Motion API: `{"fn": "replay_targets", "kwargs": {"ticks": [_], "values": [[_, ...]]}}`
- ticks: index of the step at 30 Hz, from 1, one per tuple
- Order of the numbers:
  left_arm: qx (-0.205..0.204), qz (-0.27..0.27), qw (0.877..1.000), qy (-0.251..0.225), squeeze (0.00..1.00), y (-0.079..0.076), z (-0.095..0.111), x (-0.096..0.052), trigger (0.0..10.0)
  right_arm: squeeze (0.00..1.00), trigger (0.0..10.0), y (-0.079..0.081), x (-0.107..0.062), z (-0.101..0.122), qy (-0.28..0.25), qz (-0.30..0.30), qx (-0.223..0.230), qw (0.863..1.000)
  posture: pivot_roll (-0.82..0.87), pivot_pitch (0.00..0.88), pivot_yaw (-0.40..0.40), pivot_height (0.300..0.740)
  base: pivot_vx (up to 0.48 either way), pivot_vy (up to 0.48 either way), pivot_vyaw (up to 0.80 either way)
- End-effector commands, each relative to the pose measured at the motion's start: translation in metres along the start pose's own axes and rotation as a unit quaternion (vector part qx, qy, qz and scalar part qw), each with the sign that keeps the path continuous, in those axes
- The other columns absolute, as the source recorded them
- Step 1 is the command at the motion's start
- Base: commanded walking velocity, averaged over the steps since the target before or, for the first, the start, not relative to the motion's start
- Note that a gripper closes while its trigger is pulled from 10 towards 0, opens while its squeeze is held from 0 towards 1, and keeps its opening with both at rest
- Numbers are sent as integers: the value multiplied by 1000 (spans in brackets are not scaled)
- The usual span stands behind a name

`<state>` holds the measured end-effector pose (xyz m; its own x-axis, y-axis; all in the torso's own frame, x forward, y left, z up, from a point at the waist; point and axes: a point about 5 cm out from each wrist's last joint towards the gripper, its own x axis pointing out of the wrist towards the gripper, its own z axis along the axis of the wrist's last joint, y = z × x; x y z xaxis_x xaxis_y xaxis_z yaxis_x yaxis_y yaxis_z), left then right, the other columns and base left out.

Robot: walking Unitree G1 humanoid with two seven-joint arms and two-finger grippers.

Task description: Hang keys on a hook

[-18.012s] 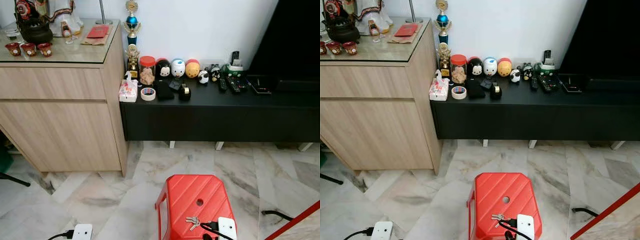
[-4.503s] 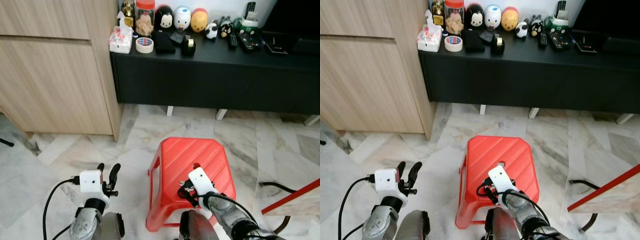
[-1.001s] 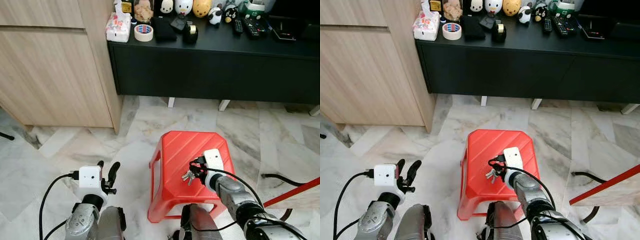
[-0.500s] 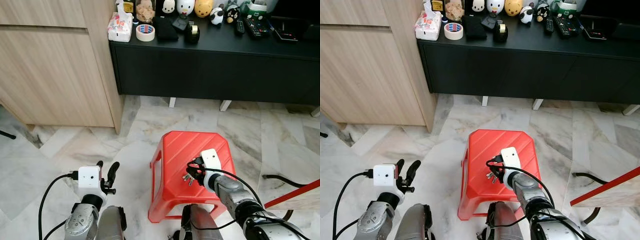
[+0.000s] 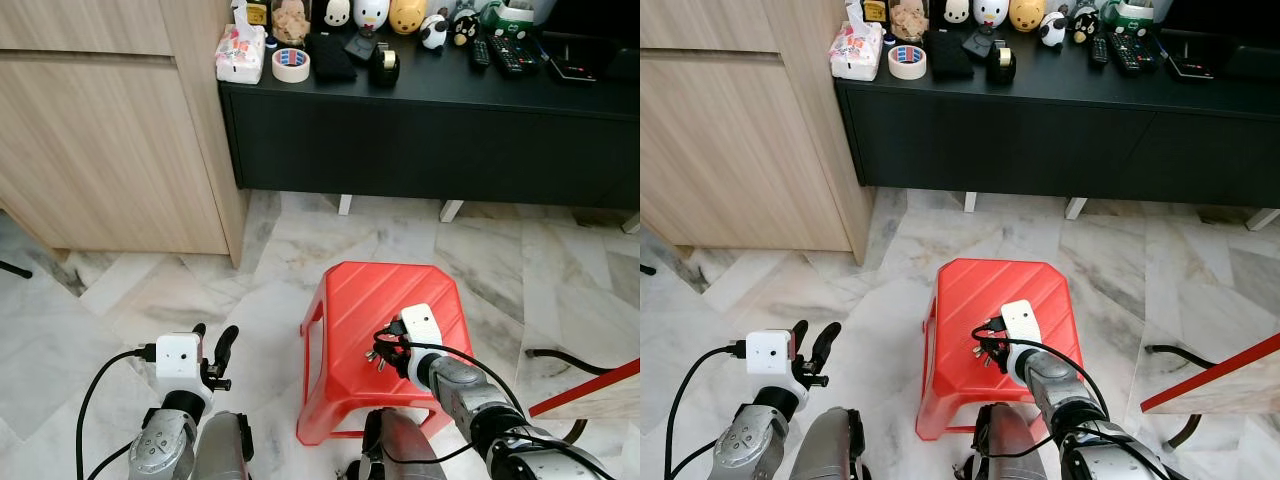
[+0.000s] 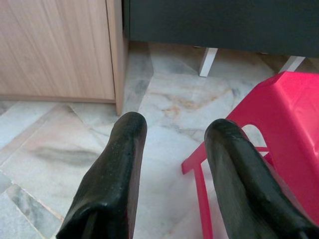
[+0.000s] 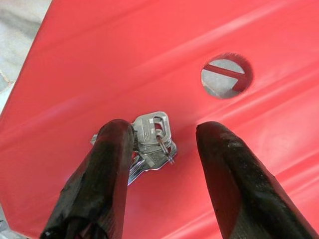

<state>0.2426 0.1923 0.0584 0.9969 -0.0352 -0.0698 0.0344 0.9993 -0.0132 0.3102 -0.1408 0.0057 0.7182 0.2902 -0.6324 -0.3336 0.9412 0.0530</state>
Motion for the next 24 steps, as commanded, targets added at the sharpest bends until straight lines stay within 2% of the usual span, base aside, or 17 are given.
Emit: {"fn": "replay_targets", "kwargs": {"ticks": [1, 7, 9, 11, 12, 16, 18, 19, 20, 22, 24], "values": [[0, 0, 1000, 12, 0, 0, -5, -4, 10000, 0, 10000, 0, -1, -13, 23, -2, -1, 1000, 104, 215, -96, 623, 0, 0, 0], [0, -1, 1000, 11, 0, 0, -5, -4, 10000, 0, 10000, 0, -1, -15, 26, -7, 0, 1000, 104, 216, -93, 623, 0, 0, 0], [1, -1, 1000, 12, 0, 1, -5, -4, 10000, 0, 8863, -1, -2, -16, 27, -15, -1, 1000, 105, 215, -93, 623, 0, 0, 0], [2, -1, 1000, 12, 0, 1, -5, -4, 10000, 0, 8980, -2, -2, -16, 28, -19, -3, 999, 107, 216, -93, 623, 0, 0, 0], [2, 0, 1000, 12, 0, 2, -5, -4, 10000, 0, 8353, -2, -2, -16, 28, -20, -3, 999, 106, 215, -93, 623, 0, 0, 0], [3, 0, 1000, 13, 0, 2, -6, -4, 10000, 0, 8353, -3, -2, -15, 27, -19, -2, 999, 106, 214, -91, 623, 0, 0, 0], [3, -1, 1000, 14, 0, 1, -6, -4, 10000, 0, 7843, -2, -2, -15, 26, -19, -2, 999, 104, 215, -89, 623, 0, 0, 0], [3, -1, 1000, 14, 0, 1, -6, -4, 10000, 0, 6706, -2, -2, -16, 26, -19, -2, 999, 104, 215, -89, 623, 0, 0, 0], [3, -2, 1000, 14, 0, 1, -6, -4, 10000, 0, 4980, -2, -2, -16, 27, -19, -2, 999, 104, 215, -89, 623, 0, 0, 0], [3, -2, 1000, 14, 0, 1, -6, -4, 10000, 0, 4235, -2, -2, -16, 27, -19, -1, 999, 104, 216, -90, 623, 0, 0, 0], [3, -2, 1000, 14, 0, 1, -6, -4, 10000, 0, 3922, -2, -2, -16, 27, -19, -1, 999, 104, 217, -90, 623, 0, 0, 0]]}}
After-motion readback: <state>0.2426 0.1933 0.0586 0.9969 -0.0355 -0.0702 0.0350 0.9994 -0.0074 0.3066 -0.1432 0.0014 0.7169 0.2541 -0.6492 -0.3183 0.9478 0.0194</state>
